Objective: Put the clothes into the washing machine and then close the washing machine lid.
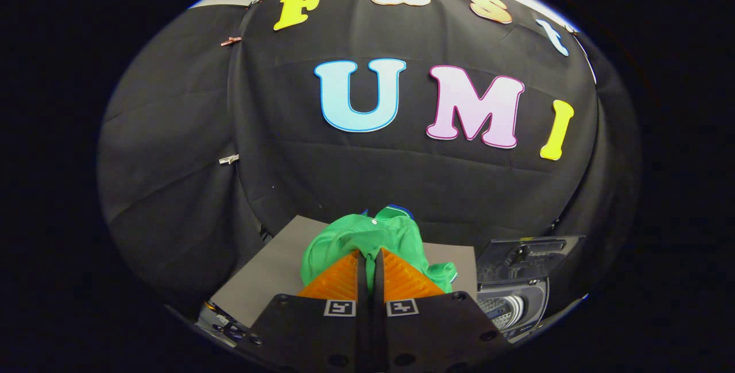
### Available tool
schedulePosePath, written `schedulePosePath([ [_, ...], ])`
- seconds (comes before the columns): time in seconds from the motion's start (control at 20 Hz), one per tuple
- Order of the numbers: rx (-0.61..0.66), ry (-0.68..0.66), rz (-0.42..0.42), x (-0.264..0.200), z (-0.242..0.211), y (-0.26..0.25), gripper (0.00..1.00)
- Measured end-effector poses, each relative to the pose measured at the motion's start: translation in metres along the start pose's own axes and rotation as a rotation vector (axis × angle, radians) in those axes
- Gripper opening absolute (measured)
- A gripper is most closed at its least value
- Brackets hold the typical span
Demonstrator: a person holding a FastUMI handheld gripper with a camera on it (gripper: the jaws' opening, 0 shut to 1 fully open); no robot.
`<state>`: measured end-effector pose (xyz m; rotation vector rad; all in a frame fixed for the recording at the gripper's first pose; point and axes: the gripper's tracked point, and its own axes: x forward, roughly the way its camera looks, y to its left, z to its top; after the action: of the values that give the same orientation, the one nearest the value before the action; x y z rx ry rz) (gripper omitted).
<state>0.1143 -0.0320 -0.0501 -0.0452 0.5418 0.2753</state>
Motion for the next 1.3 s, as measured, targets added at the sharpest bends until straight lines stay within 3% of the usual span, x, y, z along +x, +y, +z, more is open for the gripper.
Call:
schedulePosePath([
  [0.35, 0.021, -0.008, -0.021, -0.013, -0.001, -0.060, 0.05],
  [0.85, -0.008, -0.042, 0.139, -0.039, 0.000, -0.146, 0.05],
  [1.3, 0.053, -0.076, 0.204, -0.048, 0.001, -0.287, 0.05],
])
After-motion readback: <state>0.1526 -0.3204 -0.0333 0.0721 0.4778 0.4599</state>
